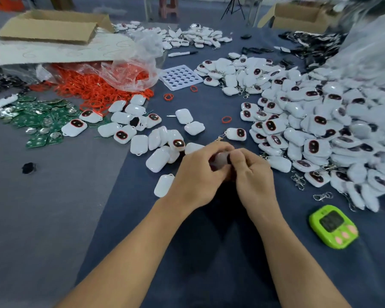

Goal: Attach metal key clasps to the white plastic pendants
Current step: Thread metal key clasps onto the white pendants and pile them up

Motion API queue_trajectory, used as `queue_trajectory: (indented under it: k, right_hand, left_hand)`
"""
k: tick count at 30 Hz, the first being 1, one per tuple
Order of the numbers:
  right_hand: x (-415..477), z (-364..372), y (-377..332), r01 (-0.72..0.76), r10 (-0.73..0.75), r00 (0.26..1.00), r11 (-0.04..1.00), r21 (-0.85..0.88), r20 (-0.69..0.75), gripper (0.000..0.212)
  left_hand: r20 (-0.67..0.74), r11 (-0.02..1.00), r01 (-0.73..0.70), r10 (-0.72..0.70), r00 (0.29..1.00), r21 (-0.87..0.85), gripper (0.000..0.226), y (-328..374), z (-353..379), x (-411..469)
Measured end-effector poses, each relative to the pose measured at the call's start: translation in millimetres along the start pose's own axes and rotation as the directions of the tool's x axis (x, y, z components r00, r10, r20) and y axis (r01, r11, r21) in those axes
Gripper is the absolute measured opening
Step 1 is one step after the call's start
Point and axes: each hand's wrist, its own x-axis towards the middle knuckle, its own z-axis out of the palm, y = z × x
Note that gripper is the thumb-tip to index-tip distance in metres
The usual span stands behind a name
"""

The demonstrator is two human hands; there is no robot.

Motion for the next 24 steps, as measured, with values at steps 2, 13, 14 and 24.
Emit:
queue_trajectory:
  k: [2,13,14,24]
  right_hand:
    - [-13,-10,2,0.053,-0.052,0.999,0.963,-0.263,0.011,0.018]
    - [-38,-85,-4,-0.272,0.145,0.962,0.528,-0.804,-0.230,0.014]
    - [-40,-83,-6,-0.241,0.152,0.970,0.487,-0.840,-0.190,0.009]
    - [-53,-32,-12,0.085,0.146,0.980,0.309,-0.947,0.135,0.065]
  left_hand:
    - [-0.002,0.999,0.006,-0.006,1.000,0.037,0.022,-5,2,-4]
    - [-0.017,0.988,0.073,-0.072,0.997,0.134,0.019,-8,5,-6]
    - [-0.015,0.989,0.075,-0.074,0.997,0.127,0.019,-8,5,-6]
    - [-0.126,0.993,0.102,-0.094,0.988,0.061,0.019,-11,3,-6]
